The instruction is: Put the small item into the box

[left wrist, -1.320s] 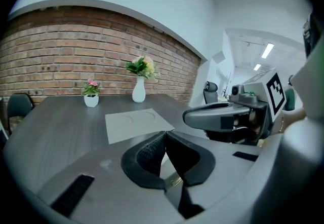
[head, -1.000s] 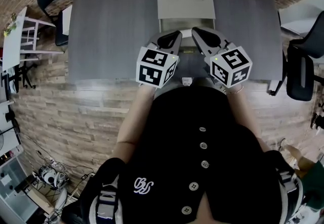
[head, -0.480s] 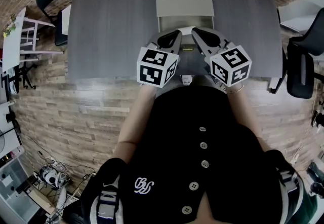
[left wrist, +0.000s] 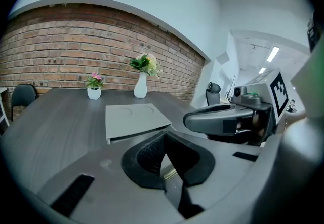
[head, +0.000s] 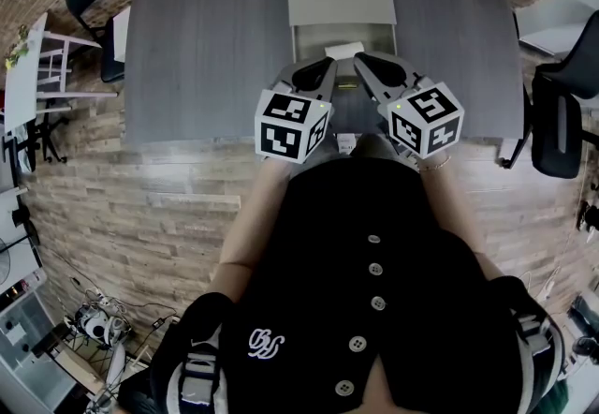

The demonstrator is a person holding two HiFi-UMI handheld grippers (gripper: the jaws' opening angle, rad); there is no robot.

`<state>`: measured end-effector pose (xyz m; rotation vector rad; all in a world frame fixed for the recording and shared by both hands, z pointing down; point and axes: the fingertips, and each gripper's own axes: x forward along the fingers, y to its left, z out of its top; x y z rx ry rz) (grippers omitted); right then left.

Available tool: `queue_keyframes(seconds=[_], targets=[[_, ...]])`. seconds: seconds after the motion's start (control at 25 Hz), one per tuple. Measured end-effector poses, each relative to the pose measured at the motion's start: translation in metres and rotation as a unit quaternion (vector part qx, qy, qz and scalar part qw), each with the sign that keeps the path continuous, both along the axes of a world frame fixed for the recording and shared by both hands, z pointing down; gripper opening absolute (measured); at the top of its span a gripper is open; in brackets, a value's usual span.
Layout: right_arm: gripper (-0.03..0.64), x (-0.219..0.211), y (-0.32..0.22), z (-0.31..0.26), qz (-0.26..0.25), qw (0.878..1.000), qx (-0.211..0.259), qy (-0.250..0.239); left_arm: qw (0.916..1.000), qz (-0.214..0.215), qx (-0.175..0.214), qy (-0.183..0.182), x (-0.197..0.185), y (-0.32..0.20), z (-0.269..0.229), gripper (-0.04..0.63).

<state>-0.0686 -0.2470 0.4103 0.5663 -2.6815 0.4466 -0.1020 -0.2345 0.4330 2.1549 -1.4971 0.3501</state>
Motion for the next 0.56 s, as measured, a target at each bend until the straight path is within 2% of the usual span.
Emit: queue_keyframes(seconds=[0.56], targets=[[0.0,0.0002,0.0028,0.003,-0.003,1.0,-0.005,0.005,0.9999,0.011,-0.009,0.007,0.0049,0.0024,0.0025,0.014]])
